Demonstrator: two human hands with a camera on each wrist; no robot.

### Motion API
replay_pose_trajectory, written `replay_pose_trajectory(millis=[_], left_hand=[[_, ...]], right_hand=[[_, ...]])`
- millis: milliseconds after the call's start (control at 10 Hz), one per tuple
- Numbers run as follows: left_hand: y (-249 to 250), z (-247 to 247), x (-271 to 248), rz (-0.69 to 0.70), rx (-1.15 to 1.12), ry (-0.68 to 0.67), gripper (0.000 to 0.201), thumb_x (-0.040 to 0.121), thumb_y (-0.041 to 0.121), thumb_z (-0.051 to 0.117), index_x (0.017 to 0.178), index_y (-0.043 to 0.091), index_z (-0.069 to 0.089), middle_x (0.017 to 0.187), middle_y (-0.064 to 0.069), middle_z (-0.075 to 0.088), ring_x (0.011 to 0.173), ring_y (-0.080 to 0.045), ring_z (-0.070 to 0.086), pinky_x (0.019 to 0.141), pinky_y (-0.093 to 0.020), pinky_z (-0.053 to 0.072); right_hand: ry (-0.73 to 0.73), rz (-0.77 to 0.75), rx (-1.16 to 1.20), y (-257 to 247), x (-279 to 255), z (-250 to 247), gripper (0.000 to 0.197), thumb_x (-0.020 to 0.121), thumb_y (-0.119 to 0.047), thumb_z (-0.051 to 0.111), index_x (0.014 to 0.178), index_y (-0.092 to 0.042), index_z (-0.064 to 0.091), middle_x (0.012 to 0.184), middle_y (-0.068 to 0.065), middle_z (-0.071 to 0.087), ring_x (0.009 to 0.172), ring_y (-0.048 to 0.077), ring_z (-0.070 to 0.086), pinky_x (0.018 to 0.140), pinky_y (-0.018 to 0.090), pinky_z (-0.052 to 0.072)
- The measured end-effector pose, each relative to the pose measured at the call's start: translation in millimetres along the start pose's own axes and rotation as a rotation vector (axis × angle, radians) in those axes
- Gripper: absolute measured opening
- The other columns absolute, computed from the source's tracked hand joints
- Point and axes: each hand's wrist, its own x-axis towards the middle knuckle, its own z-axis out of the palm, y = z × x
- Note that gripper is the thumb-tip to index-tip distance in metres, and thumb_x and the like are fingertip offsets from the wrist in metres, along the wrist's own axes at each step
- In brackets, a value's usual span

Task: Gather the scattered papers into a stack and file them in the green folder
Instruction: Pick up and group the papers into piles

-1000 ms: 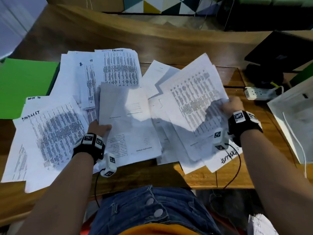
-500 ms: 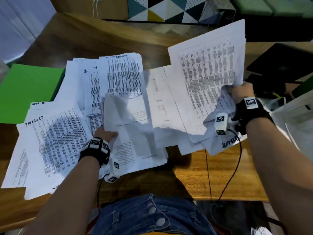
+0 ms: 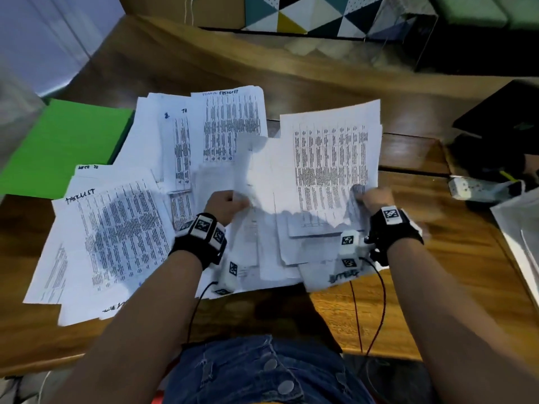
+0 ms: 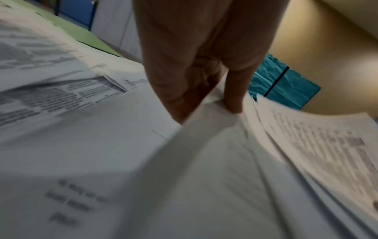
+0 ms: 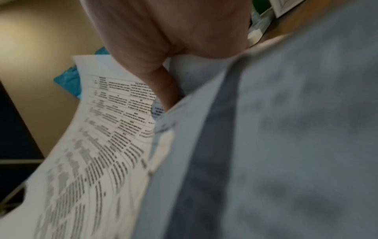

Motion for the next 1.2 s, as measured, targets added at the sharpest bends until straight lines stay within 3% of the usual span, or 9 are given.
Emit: replay_pose_trajectory(millis=[100,200,300,400,500,800,1000,1100,1200], left_hand=[[10,-17,1,0.044,0.220,0.181,0.026,0.091,0.017,0.057,0.105,-0.002,0.068,0.101,-0.021,0.068,0.086,-0.021,0.060,0.062,-0.025,0.042],[20,-40,5,0.054,0.360,0.355,0.030,0.095,0.016,0.050,0.115,-0.002,0.061,0.119,-0.023,0.063,0.109,-0.034,0.060,0.089,-0.035,0.046],[30,-62,12,0.086,0.426,0.528,0.018,0.091,0.009,0.045,0.099,-0.001,0.057,0.112,-0.026,0.062,0.104,-0.038,0.059,0.082,-0.038,0.045],[51,-83,13,0.097,0.418,0.666,0.021,0.092,0.007,0.040,0.103,-0.005,0.054,0.117,-0.029,0.058,0.109,-0.041,0.055,0.084,-0.043,0.043],[69,-101,18,0.101,0.350,0.767,0.019,0.094,0.012,0.041,0.101,0.000,0.054,0.121,-0.025,0.058,0.112,-0.038,0.054,0.087,-0.042,0.043],[65,-74,32,0.145,0.235,0.504,0.026,0.090,0.016,0.051,0.104,-0.004,0.061,0.108,-0.026,0.064,0.101,-0.035,0.061,0.071,-0.033,0.041],[30,7,21,0.040,0.414,0.210,0.033,0.096,0.020,0.046,0.118,-0.002,0.057,0.124,-0.023,0.059,0.117,-0.032,0.056,0.095,-0.034,0.042],[16,36,18,-0.064,0.490,0.151,0.034,0.095,0.025,0.047,0.120,0.003,0.051,0.124,-0.023,0.054,0.115,-0.036,0.053,0.093,-0.039,0.044],[11,45,19,-0.225,0.377,0.229,0.063,0.084,0.030,0.065,0.135,0.010,0.032,0.135,-0.021,0.037,0.125,-0.039,0.040,0.105,-0.045,0.038]], right_hand=[[-0.027,0.116,0.436,11,2,23,0.040,0.093,-0.007,0.051,0.132,0.001,0.049,0.135,0.017,0.054,0.120,0.026,0.056,0.036,0.002,0.033],[-0.053,0.124,0.348,16,6,39,0.039,0.092,-0.008,0.052,0.130,-0.001,0.053,0.134,0.015,0.055,0.099,0.014,0.061,0.041,-0.001,0.036],[-0.023,-0.020,-0.036,34,6,50,0.035,0.099,-0.013,0.040,0.131,-0.012,0.054,0.136,0.008,0.054,0.118,0.019,0.056,0.093,0.017,0.045],[-0.037,-0.071,-0.227,37,5,59,0.037,0.102,-0.014,0.034,0.137,-0.014,0.048,0.141,0.006,0.050,0.130,0.024,0.047,0.104,0.028,0.040],[-0.007,0.084,0.250,36,-1,54,0.042,0.095,-0.011,0.051,0.135,-0.002,0.044,0.137,0.016,0.051,0.126,0.031,0.049,0.102,0.034,0.042],[0.028,0.000,0.023,47,10,40,0.041,0.094,0.001,0.034,0.135,0.000,0.040,0.135,0.024,0.050,0.123,0.037,0.049,0.098,0.037,0.042],[-0.035,-0.072,-0.026,47,10,41,0.044,0.093,0.008,0.029,0.135,0.006,0.040,0.137,0.027,0.046,0.125,0.040,0.046,0.099,0.042,0.040],[-0.041,-0.110,0.000,45,9,43,0.042,0.093,0.009,0.030,0.133,0.006,0.042,0.134,0.029,0.048,0.123,0.040,0.047,0.098,0.040,0.041],[-0.040,-0.094,0.095,44,11,45,0.037,0.095,0.000,0.035,0.130,0.003,0.046,0.127,0.026,0.053,0.117,0.037,0.051,0.094,0.038,0.041]])
